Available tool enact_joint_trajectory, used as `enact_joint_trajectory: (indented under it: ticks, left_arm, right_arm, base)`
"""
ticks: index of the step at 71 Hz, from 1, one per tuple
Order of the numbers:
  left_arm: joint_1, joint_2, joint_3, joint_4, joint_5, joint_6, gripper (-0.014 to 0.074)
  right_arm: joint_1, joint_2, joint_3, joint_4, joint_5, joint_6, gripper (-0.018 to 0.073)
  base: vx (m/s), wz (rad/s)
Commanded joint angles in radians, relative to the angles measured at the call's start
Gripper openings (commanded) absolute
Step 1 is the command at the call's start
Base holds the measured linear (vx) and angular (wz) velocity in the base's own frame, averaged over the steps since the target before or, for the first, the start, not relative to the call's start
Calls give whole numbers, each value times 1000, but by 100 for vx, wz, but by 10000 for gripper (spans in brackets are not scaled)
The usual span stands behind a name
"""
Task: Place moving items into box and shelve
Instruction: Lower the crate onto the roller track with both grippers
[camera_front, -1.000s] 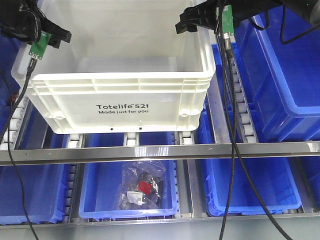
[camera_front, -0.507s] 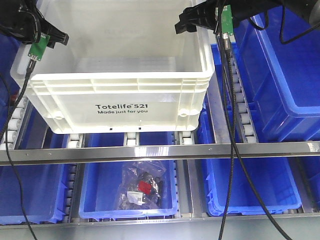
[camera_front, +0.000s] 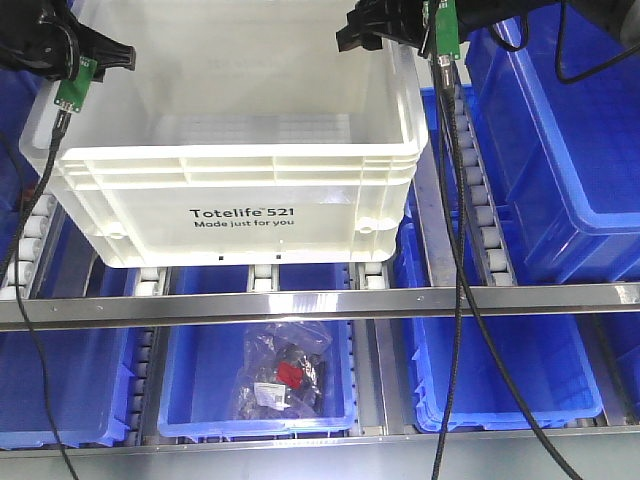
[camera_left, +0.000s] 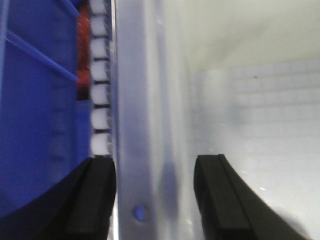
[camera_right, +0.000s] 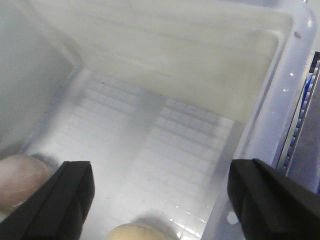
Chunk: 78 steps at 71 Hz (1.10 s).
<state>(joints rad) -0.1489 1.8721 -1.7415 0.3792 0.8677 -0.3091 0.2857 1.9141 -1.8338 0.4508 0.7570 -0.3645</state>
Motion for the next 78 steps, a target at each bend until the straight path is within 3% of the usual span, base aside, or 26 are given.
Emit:
enact_joint_trajectory:
  ticks: [1, 10, 26, 36, 54, 78]
  left_arm:
    - [-6, -68, -34, 64, -60, -21, 462]
    - [-6, -68, -34, 75, -60, -16, 462]
    - [-6, -68, -34, 163, -75, -25, 462]
    - [-6, -68, -34, 139, -73, -75, 462]
    - [-6, -83, -34, 30, -82, -71, 462]
    - [-6, -149, -34, -19, -92, -70, 462]
  right_arm:
    - [-1, -64, -34, 16, -58, -9, 588]
    - [-1, -64, -34, 6, -58, -9, 588]
    - [-1, -64, -34, -2, -59, -10, 588]
    - [-1, -64, -34, -4, -59, -10, 588]
    - [-1, -64, -34, -22, -67, -9, 588]
    - [-3, -64, -34, -10, -89, -4, 588]
  base:
    - [0, 0]
    - [0, 0]
    - [0, 0]
    - [0, 0]
    - [0, 0]
    - [0, 0]
